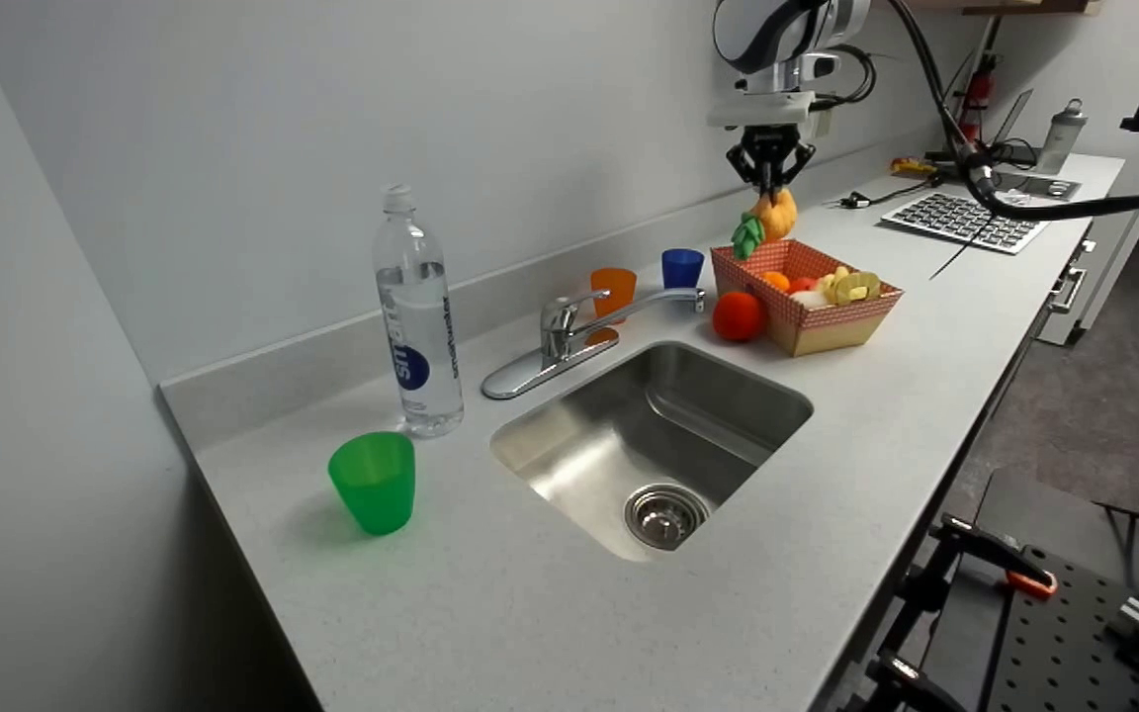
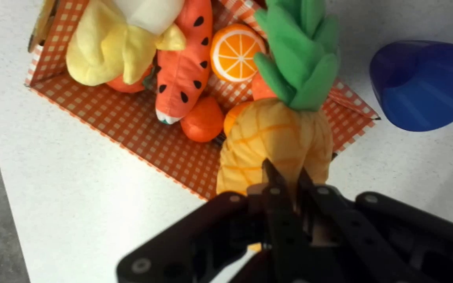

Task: Put the pineapple in the basket

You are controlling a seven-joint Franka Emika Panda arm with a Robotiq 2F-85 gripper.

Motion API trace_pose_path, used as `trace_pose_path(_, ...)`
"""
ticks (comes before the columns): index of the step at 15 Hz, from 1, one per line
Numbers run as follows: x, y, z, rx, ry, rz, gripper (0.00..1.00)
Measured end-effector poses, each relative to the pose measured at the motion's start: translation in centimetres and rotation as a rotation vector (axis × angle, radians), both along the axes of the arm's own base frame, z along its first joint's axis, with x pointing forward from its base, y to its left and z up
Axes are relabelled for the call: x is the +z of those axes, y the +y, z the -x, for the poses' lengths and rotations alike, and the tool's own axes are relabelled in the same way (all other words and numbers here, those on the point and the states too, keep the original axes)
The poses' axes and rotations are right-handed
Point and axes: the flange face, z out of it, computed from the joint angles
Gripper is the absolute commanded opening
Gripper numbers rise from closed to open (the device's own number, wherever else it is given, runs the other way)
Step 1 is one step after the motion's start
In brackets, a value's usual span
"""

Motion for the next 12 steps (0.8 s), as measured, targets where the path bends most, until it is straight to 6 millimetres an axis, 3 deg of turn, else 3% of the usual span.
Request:
trace_pose_path(3,-1.4,0.2,0.9,0.016,0.028,-0.018,0.02)
trace_pose_path(4,-1.8,0.2,1.1,0.022,0.033,-0.022,0.34)
trace_pose_path(5,-2.3,0.3,1.4,0.027,0.039,-0.026,0.36)
trace_pose_path(12,-3.7,0.5,2.1,0.058,0.051,-0.035,0.87)
